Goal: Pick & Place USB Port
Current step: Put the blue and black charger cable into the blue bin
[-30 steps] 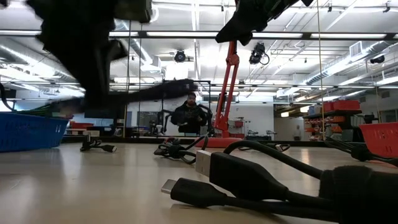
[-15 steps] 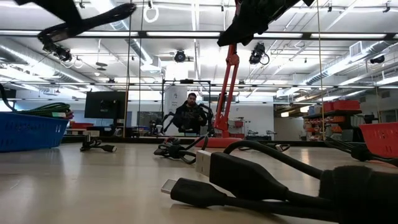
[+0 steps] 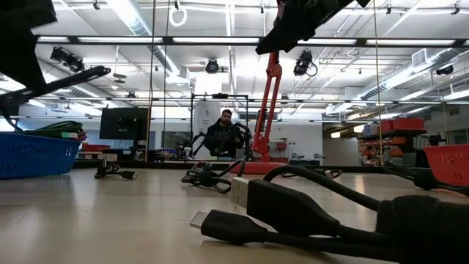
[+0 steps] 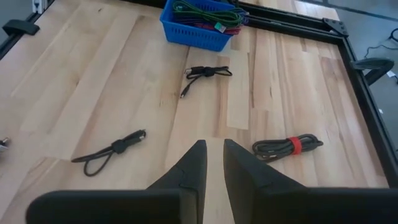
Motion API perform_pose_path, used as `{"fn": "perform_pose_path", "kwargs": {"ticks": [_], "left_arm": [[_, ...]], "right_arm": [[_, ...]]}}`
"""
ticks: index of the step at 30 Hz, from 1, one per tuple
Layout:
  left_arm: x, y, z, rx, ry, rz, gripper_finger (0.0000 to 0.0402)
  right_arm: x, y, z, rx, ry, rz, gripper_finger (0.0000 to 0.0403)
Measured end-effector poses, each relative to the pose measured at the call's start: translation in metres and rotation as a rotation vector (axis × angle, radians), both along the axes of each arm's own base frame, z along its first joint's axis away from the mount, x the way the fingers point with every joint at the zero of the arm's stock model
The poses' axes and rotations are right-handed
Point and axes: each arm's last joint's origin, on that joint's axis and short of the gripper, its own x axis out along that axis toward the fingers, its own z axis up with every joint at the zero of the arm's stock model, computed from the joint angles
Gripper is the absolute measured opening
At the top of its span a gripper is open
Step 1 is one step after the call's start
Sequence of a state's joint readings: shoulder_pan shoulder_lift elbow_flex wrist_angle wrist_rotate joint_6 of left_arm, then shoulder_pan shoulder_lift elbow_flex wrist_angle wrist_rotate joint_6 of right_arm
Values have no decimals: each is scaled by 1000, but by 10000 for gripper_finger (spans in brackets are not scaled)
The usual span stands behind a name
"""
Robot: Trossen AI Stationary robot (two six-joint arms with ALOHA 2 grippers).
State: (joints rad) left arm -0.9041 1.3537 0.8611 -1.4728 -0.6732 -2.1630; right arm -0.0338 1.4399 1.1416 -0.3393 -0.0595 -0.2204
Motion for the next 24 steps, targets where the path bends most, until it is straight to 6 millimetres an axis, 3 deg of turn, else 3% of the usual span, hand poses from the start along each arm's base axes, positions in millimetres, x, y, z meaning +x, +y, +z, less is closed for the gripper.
{"fn": "perform_pose_path", "kwargs": {"ticks": [5, 24], "left_arm": [[2, 6, -13, -14, 8, 38, 15], [-2, 9, -20, -28, 69, 64, 15]], "right_arm": [[0, 0, 0, -5, 1, 3, 55], [-2, -5, -2, -18, 23, -1, 55]]}}
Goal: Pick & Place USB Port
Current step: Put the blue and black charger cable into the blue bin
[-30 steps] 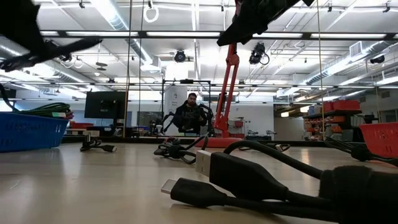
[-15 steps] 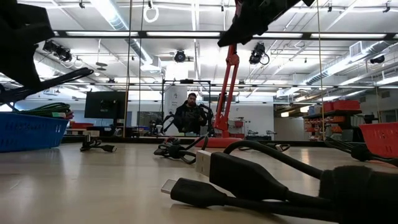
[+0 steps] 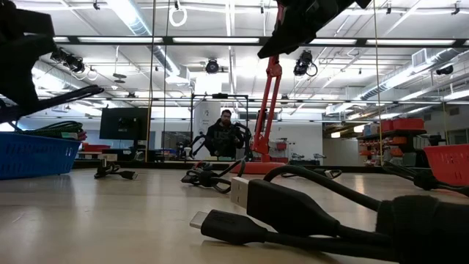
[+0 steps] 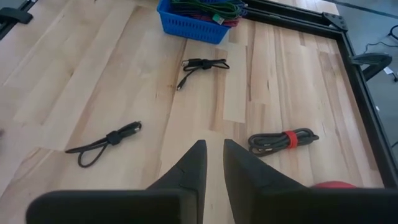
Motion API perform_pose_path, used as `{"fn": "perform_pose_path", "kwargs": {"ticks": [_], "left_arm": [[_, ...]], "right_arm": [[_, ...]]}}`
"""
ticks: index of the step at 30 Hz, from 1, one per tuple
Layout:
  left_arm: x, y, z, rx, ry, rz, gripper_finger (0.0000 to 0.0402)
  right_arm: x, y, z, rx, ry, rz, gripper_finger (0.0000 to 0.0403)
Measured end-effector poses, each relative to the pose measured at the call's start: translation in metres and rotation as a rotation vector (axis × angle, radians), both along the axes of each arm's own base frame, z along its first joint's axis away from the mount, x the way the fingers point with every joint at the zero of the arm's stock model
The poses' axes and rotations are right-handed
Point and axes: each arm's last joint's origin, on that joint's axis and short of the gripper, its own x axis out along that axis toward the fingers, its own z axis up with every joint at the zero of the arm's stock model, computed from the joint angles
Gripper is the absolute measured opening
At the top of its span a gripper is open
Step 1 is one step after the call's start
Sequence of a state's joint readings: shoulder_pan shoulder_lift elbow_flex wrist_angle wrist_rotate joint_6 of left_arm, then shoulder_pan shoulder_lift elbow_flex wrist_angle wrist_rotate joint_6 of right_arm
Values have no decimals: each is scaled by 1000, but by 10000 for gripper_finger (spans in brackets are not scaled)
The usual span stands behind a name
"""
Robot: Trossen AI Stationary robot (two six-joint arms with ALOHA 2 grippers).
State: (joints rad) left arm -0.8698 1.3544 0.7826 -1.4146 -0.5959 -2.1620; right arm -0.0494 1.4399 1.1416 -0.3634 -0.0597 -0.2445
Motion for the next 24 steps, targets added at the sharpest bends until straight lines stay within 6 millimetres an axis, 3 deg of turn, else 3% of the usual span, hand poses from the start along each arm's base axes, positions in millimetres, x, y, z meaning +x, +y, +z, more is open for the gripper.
{"fn": "perform_pose_path", "kwargs": {"ticks": [5, 24], "left_arm": [[-3, 3, -14, -36, 27, 23, 15], [6, -8, -36, -74, 141, 123, 15]], "right_arm": [[0, 0, 0, 0, 1, 0, 55], [0, -1, 0, -3, 5, 1, 55]]}}
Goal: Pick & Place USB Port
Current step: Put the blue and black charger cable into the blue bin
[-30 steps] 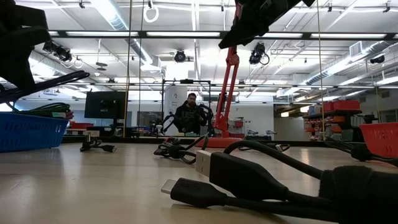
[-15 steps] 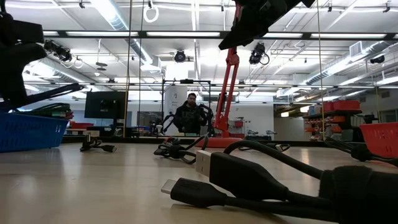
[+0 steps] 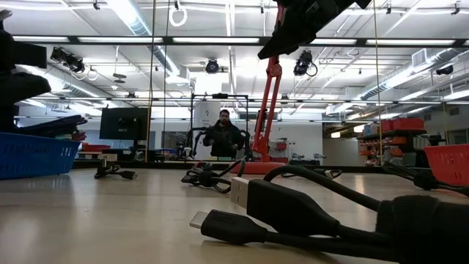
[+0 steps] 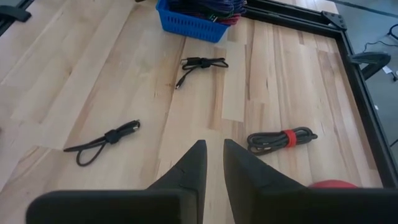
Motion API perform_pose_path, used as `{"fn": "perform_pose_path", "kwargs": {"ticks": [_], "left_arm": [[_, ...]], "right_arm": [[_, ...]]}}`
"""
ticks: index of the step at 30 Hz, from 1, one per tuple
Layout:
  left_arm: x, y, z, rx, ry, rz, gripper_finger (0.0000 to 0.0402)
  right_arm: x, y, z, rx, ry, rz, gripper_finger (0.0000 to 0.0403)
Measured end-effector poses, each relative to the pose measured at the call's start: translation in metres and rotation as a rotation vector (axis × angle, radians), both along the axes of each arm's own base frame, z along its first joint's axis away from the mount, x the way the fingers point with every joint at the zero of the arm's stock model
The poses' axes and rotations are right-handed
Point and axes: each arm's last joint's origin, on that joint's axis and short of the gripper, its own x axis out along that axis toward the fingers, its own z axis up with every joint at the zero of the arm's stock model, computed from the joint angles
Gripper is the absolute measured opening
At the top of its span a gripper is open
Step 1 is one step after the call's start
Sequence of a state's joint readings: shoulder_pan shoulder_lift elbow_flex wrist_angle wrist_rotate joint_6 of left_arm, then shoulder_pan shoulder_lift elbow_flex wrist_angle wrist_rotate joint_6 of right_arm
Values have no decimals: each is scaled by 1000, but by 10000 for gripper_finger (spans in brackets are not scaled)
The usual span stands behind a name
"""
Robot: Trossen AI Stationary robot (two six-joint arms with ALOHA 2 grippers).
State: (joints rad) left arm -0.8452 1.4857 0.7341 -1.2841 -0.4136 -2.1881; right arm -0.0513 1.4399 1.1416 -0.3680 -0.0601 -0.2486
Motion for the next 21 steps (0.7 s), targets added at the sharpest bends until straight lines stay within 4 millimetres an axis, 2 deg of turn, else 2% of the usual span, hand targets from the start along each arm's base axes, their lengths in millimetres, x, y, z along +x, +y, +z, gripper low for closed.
{"fn": "perform_pose_path", "kwargs": {"ticks": [3, 17, 21], "left_arm": [[2, 1, -1, 10, -4, 2, 18], [2, 1, -1, 3, -8, 11, 120], [3, 1, 7, 31, 0, 9, 146]], "right_arm": [[0, 0, 0, -3, 1, 2, 55], [0, 0, 0, -3, 0, 2, 55], [0, 0, 0, -3, 0, 2, 55]]}}
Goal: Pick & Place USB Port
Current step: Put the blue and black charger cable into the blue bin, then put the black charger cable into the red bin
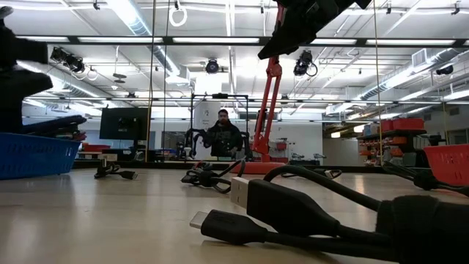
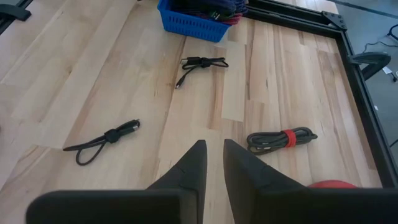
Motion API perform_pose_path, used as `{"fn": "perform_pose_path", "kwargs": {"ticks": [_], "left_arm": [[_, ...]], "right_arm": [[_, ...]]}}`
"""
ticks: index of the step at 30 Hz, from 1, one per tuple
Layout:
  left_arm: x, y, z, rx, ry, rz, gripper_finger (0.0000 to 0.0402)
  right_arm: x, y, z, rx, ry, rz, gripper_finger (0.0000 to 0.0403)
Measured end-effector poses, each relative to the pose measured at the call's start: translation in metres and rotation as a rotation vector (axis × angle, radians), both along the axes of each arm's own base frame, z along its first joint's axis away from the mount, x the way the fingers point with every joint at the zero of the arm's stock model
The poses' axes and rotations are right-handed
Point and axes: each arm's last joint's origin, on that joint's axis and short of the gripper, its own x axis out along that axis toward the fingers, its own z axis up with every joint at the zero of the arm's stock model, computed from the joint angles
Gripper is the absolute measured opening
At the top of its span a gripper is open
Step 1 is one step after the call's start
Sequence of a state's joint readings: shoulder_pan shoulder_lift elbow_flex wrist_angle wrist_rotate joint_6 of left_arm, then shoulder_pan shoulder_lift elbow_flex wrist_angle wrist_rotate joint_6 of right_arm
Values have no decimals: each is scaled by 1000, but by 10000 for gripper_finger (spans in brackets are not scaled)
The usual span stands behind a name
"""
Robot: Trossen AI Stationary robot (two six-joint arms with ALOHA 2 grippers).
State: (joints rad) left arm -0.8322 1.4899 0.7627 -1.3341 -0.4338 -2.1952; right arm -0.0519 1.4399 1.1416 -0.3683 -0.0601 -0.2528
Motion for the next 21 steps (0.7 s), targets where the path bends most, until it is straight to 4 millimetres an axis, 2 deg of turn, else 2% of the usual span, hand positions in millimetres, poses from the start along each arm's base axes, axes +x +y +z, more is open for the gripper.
{"fn": "perform_pose_path", "kwargs": {"ticks": [5, 11, 17, 21], "left_arm": [[4, -4, 23, 51, 20, -21, 167], [7, -9, 42, 67, 38, -37, 170], [23, -12, 63, 204, -177, -216, 170], [37, -13, 82, 332, -249, -367, 170]], "right_arm": [[0, 0, 0, 0, 0, 0, 55], [0, 0, 0, 0, 0, 0, 55], [-1, -3, 0, 10, 6, -16, 55], [8, -9, -9, 11, -80, -57, 56]]}}
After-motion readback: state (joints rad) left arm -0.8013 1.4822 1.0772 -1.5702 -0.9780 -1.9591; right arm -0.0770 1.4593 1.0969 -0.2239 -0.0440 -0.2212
